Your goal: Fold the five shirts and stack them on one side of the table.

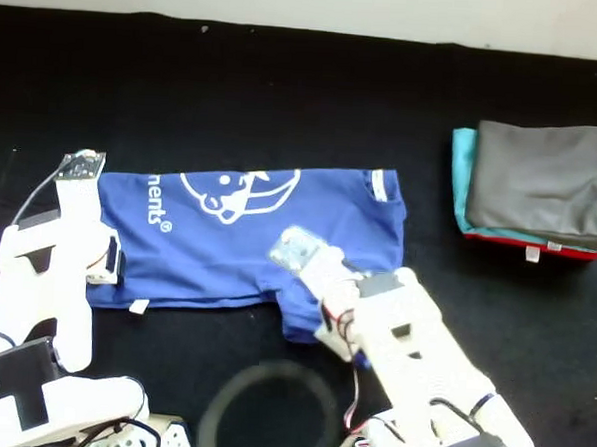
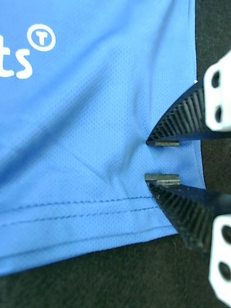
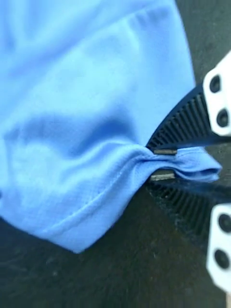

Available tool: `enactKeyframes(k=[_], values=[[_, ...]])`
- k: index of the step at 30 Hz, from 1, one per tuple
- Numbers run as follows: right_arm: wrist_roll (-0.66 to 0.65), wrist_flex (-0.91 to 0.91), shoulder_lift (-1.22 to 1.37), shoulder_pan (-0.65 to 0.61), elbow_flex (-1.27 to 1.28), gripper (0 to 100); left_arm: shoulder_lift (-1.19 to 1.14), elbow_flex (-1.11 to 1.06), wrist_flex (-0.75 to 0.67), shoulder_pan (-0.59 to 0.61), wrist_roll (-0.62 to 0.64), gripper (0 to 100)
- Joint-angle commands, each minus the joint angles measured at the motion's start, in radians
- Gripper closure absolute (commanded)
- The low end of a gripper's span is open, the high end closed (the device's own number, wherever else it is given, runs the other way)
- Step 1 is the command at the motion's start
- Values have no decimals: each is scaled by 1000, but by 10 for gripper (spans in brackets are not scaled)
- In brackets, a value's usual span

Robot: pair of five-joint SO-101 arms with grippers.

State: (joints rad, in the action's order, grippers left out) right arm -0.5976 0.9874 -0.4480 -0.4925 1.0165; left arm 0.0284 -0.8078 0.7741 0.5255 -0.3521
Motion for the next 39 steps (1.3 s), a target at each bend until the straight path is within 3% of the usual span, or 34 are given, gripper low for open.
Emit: enactKeyframes(k=[1, 8, 17, 21, 25, 31, 35, 39], values=[[-8, 84, -28, 54, -182, 991, -5, 5, -38, -5, -2, 889], [-104, 87, 79, 117, -406, 991, -5, 5, -38, -5, -2, 889], [-101, 111, 630, 119, -917, 985, -5, 5, -38, -7, -2, 889], [-86, 243, 792, 119, -1129, 875, -5, 5, -38, -7, -2, 889], [49, 269, 832, 142, -1276, 789, -5, 5, -38, -7, -2, 889], [265, 295, 831, 211, -1423, 789, -5, 5, -38, -7, -2, 889], [288, 435, 831, 223, -1463, 795, -5, 5, -38, -7, -2, 889], [287, 513, 831, 222, -1468, 985, -5, 5, -38, -7, -2, 889]])
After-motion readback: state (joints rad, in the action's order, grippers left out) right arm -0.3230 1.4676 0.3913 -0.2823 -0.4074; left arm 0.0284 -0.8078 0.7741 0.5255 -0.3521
